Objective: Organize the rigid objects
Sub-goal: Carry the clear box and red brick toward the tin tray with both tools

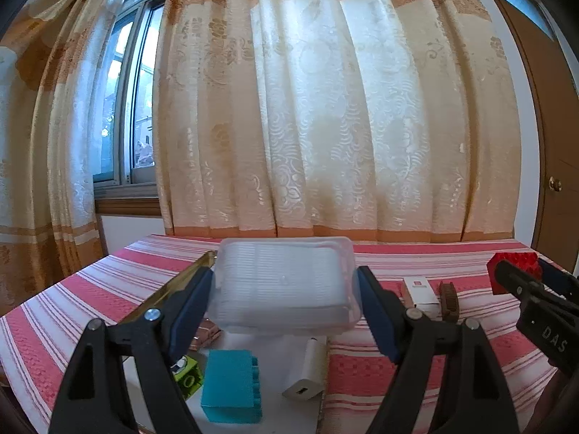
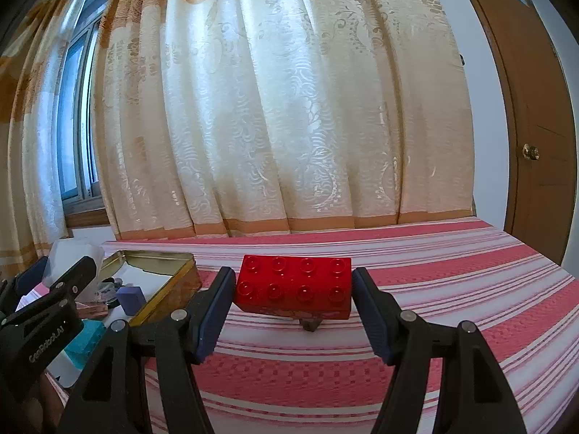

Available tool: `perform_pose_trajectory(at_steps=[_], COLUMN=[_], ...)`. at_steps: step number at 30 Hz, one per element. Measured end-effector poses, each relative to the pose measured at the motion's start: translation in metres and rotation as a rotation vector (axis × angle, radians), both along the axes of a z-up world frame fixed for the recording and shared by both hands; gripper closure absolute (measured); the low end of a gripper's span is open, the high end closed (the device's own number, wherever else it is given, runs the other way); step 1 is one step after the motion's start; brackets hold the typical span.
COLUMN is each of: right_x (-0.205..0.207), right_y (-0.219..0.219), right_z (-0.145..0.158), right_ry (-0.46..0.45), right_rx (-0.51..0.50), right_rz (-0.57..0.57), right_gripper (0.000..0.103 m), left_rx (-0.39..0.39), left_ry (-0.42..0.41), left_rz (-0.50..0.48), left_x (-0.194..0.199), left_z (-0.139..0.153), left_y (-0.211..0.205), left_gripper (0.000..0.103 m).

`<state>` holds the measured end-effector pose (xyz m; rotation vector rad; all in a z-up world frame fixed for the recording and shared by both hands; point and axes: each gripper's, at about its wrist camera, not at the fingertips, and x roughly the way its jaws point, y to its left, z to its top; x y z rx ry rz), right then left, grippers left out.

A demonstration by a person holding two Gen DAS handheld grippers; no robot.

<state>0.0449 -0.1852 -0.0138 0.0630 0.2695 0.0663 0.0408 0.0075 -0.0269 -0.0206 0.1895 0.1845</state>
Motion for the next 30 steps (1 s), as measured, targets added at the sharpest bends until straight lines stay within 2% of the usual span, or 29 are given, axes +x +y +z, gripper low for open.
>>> perform_pose_trajectory(at_steps=[30], right_x=[-0.003], right_y=[0.045], right_z=[-0.001], right_ry=[-0.003], right_rx=[-0.037], right_rz=[0.085], right_gripper=[0.035], left_rx=[0.006], left_ry=[0.010], left_rz=[0.058], left_x=[-0.001], left_z=[-0.002], left_y=[0.033], left_gripper=[0.024])
